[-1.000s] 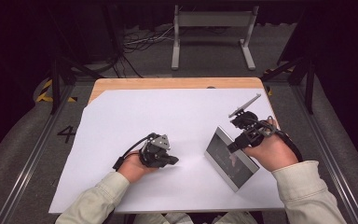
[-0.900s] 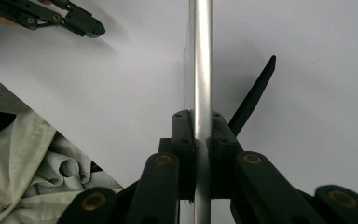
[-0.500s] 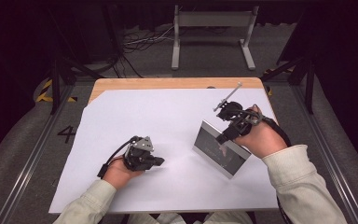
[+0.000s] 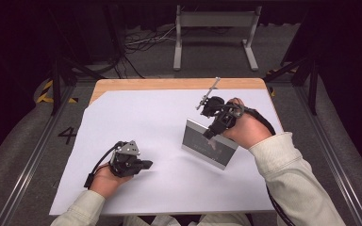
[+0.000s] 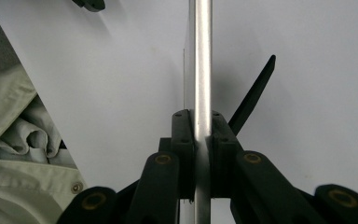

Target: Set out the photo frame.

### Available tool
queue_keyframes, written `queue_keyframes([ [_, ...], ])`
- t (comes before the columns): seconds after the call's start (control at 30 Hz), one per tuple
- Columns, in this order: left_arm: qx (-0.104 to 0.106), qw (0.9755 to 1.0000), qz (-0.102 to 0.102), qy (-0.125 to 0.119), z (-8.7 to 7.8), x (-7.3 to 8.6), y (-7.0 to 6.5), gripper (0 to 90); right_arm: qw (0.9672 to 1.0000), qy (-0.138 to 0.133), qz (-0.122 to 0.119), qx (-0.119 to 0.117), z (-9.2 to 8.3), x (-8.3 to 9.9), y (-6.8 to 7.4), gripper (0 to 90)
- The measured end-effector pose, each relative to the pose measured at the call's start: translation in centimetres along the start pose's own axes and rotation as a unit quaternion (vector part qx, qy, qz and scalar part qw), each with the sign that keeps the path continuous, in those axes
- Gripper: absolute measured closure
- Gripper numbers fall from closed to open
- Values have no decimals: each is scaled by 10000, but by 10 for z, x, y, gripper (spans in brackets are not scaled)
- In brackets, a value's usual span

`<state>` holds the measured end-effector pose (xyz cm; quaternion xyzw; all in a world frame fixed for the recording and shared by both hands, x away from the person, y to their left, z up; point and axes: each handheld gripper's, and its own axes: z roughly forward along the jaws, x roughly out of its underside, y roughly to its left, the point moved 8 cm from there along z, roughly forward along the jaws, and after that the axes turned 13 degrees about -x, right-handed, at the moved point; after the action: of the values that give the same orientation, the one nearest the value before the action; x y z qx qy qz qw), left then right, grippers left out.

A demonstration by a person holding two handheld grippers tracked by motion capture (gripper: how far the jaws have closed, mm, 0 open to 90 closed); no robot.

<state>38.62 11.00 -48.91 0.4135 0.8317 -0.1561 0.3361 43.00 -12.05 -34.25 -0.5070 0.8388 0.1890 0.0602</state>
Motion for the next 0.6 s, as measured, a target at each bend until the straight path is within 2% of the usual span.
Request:
queue_keyframes([
  [0.17,-46,10000,-62,1,-4,4,2,899,9992,148,-361,-92,4,-11,0,836],
  [0.3,-70,9999,-87,-1,-6,7,2,898,9973,279,-674,-111,7,-18,0,836],
  [0.4,-79,9999,-107,-1,-6,8,3,896,9964,327,-772,-113,8,-21,1,836],
  [0.6,-95,9999,-121,10,-7,10,3,894,9925,481,-1107,-206,15,-27,3,836],
])
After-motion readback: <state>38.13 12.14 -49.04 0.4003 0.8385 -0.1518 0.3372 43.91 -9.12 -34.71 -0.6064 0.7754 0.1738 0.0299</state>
